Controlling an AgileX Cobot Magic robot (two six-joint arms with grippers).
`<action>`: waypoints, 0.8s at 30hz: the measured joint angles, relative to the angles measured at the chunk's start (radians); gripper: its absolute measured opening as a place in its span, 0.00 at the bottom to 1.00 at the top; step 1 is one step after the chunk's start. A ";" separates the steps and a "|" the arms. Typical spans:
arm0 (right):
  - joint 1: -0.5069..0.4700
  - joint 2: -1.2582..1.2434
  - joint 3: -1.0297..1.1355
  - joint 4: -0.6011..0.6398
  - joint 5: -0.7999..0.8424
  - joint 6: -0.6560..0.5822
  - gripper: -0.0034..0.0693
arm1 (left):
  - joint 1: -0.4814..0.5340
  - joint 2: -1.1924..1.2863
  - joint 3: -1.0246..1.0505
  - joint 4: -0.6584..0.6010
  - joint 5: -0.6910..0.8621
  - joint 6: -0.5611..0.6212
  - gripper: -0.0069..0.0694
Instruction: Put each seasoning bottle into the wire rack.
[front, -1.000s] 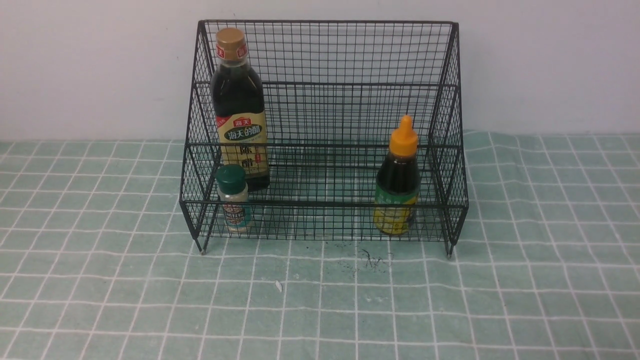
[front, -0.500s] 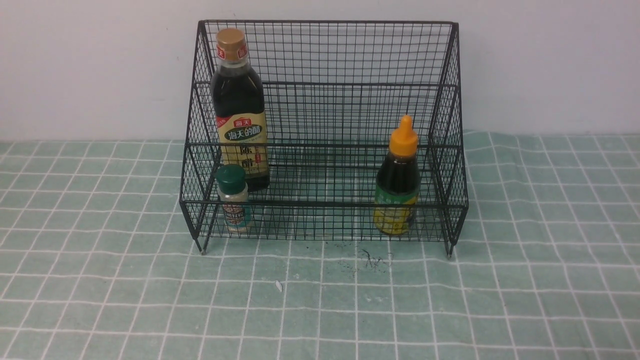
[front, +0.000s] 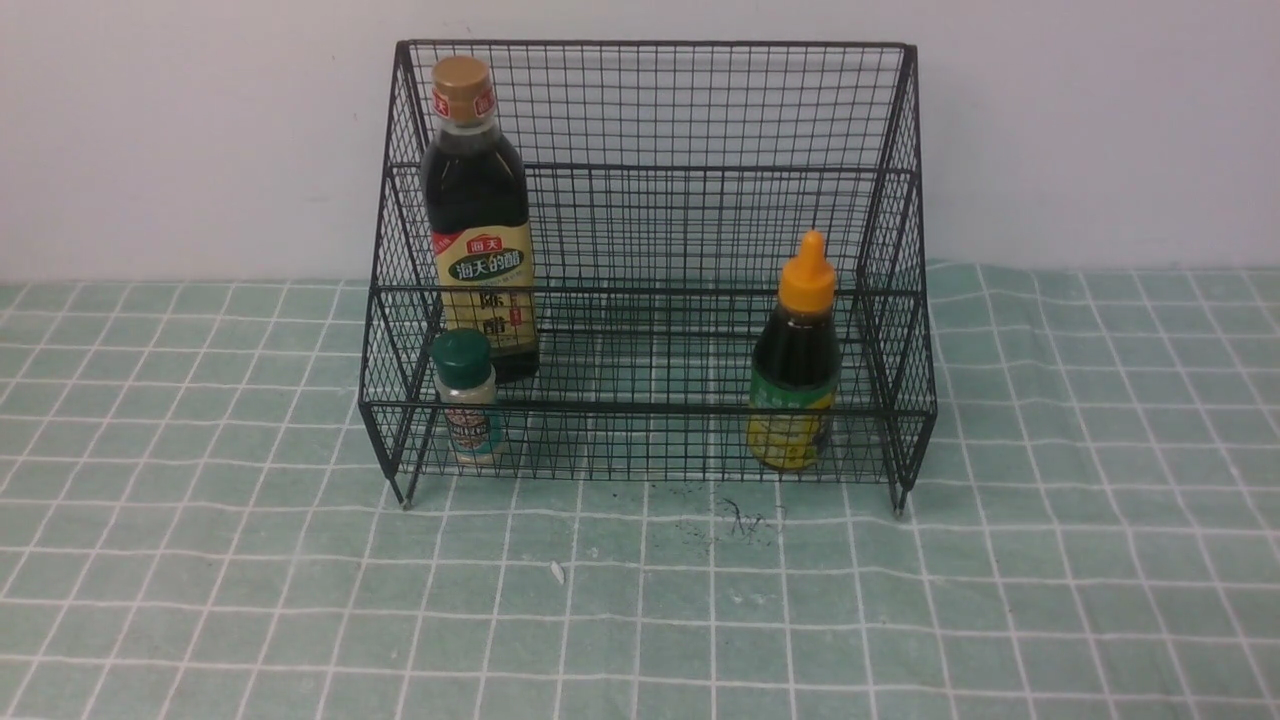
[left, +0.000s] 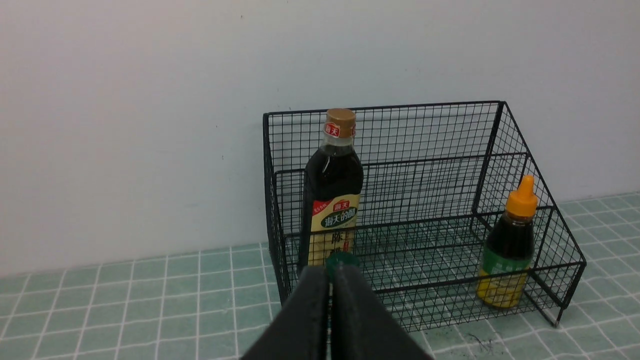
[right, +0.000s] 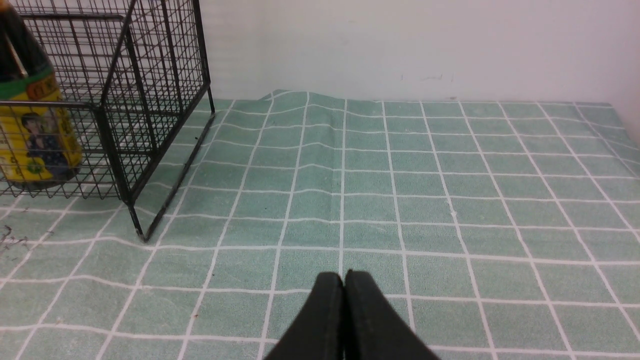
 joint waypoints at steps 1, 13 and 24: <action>0.000 0.000 0.000 0.000 0.000 0.000 0.03 | 0.000 0.000 0.001 0.000 0.009 0.000 0.08; 0.000 0.000 0.000 0.000 0.000 0.000 0.03 | 0.057 -0.080 0.162 0.073 -0.069 0.010 0.08; 0.000 0.000 0.000 0.000 -0.001 0.000 0.03 | 0.157 -0.245 0.766 0.075 -0.379 0.010 0.08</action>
